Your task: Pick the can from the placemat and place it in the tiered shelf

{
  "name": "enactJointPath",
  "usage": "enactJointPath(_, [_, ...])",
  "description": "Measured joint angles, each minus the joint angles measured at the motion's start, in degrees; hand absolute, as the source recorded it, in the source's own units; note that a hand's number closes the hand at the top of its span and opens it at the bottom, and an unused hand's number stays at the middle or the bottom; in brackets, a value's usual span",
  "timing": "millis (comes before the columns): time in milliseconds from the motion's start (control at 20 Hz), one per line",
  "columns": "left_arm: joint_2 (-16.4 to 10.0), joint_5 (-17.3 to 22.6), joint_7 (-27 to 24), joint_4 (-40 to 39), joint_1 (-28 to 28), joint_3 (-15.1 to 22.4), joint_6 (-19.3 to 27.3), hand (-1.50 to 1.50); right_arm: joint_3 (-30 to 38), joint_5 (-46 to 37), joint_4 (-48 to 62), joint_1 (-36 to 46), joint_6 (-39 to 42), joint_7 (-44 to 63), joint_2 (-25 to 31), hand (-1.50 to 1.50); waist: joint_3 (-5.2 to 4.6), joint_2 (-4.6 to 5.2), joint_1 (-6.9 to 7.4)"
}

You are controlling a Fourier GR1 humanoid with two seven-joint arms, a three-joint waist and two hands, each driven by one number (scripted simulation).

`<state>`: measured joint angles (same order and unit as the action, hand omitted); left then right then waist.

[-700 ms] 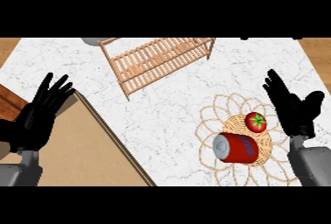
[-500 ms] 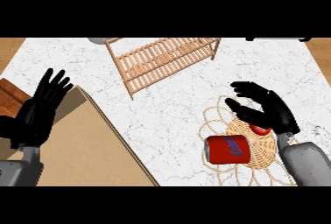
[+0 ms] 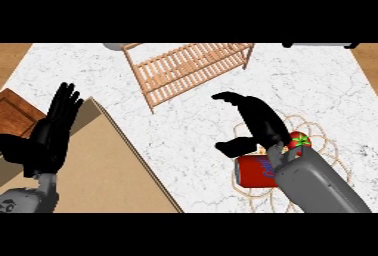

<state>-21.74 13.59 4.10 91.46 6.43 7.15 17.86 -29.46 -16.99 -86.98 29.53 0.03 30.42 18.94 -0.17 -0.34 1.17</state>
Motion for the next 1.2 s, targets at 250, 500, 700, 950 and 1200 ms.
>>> enactJointPath(250, [0.2, -0.9, 1.0, 0.9, -0.6, 0.0, 0.9, 0.0, -5.5, 2.2, -5.7, 6.2, 12.8, 12.2, -1.0, -1.5, -0.01, -0.16, -0.53])
enactJointPath(500, [0.1, -1.3, 1.7, 1.3, -0.3, 0.0, 1.0, 0.0, -12.5, 4.5, -5.3, 12.3, 24.5, 23.3, -3.1, -1.5, -0.08, -0.22, -0.24])
enactJointPath(700, [0.2, -1.5, 1.5, 1.1, -0.1, 0.1, 0.8, 0.0, -20.1, 3.1, -2.3, 16.7, 29.3, 25.8, -4.3, -1.5, -0.17, -0.24, 0.15])
enactJointPath(950, [0.5, -1.8, 1.6, 1.0, -0.1, 0.2, 1.1, 0.0, -28.1, 0.8, 2.7, 20.9, 34.0, 27.2, -5.2, -1.5, -0.17, -0.31, -0.09])
enactJointPath(1200, [0.7, -2.0, 2.0, 1.7, -0.7, 0.1, 1.3, 0.0, -32.4, -0.9, 7.5, 22.3, 35.9, 29.9, -8.3, -1.5, -0.07, -0.34, -0.76])
